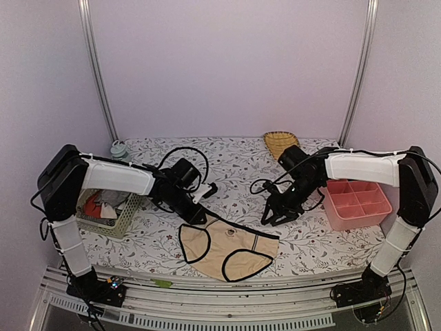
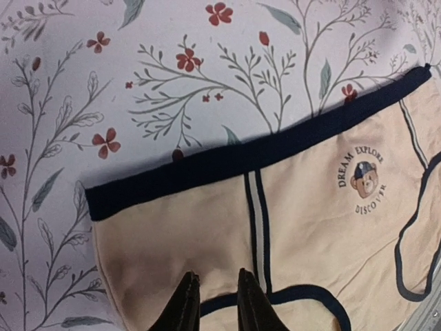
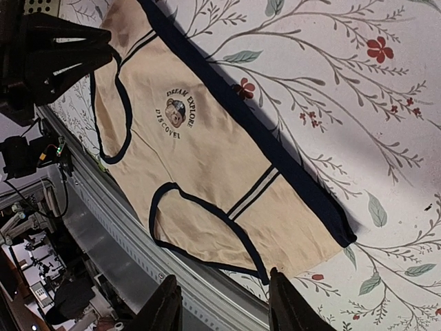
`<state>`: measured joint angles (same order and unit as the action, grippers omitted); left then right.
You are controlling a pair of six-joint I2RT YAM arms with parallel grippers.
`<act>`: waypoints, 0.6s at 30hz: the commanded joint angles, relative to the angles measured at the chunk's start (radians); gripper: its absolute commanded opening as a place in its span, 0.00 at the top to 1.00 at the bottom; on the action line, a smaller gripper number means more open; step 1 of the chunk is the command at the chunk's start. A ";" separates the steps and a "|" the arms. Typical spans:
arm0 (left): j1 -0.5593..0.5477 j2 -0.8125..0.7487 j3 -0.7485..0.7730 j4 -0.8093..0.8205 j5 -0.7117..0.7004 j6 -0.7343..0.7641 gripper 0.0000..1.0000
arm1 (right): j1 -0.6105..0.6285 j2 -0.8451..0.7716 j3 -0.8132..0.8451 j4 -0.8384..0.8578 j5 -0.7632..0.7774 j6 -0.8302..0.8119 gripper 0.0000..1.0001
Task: Roll the underwear
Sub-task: Flatten out the underwear at the corner of the board.
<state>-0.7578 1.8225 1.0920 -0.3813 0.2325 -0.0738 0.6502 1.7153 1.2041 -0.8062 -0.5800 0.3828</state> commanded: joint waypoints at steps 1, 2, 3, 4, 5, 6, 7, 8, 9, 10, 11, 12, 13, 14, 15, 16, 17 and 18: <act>0.014 0.105 0.109 -0.062 -0.063 0.062 0.80 | -0.015 -0.060 -0.031 0.017 -0.002 0.014 0.57; 0.017 0.129 0.139 -0.065 -0.066 0.069 0.81 | -0.014 -0.067 -0.036 0.018 -0.001 0.016 0.57; 0.020 0.184 0.175 -0.070 -0.068 0.075 0.81 | -0.015 -0.074 -0.040 0.018 0.004 0.017 0.58; 0.021 0.223 0.211 -0.076 -0.067 0.082 0.82 | -0.015 -0.081 -0.045 0.016 0.011 0.020 0.59; 0.022 0.256 0.251 -0.081 -0.061 0.091 0.82 | -0.015 -0.089 -0.049 0.017 0.015 0.023 0.59; 0.022 0.288 0.289 -0.083 -0.050 0.099 0.82 | -0.014 -0.097 -0.057 0.017 0.016 0.027 0.59; 0.022 0.318 0.332 -0.085 -0.038 0.105 0.83 | -0.014 -0.106 -0.066 0.018 0.021 0.031 0.59; 0.021 0.347 0.375 -0.084 -0.034 0.108 0.83 | -0.015 -0.115 -0.076 0.021 0.024 0.038 0.59; 0.021 0.377 0.417 -0.078 -0.033 0.113 0.83 | -0.015 -0.123 -0.088 0.026 0.025 0.047 0.60; 0.021 0.416 0.464 -0.067 -0.027 0.120 0.83 | -0.015 -0.132 -0.103 0.037 0.022 0.054 0.60; 0.021 0.435 0.517 -0.059 -0.026 0.126 0.83 | -0.015 -0.140 -0.118 0.049 0.017 0.065 0.60; 0.021 0.477 0.577 -0.053 -0.026 0.130 0.82 | -0.015 -0.147 -0.132 0.065 0.004 0.074 0.61; 0.023 0.506 0.646 -0.058 -0.020 0.132 0.81 | -0.014 -0.152 -0.147 0.084 -0.006 0.088 0.61; 0.022 0.533 0.721 -0.078 -0.016 0.131 0.79 | -0.014 -0.155 -0.157 0.102 -0.013 0.097 0.62; 0.023 0.552 0.799 -0.100 -0.023 0.125 0.77 | -0.010 -0.153 -0.162 0.118 -0.017 0.107 0.62; 0.025 0.560 0.875 -0.124 -0.030 0.117 0.75 | -0.002 -0.147 -0.157 0.128 -0.016 0.114 0.63; 0.028 0.553 0.905 -0.140 -0.028 0.110 0.74 | 0.009 -0.138 -0.149 0.132 -0.012 0.115 0.63; 0.030 0.536 0.908 -0.150 -0.028 0.107 0.73 | 0.020 -0.125 -0.136 0.131 -0.006 0.115 0.63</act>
<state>-0.7406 2.3863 1.8763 -0.4656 0.2001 0.0345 0.6445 1.5848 1.0527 -0.7391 -0.5808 0.4644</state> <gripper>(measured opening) 0.252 0.375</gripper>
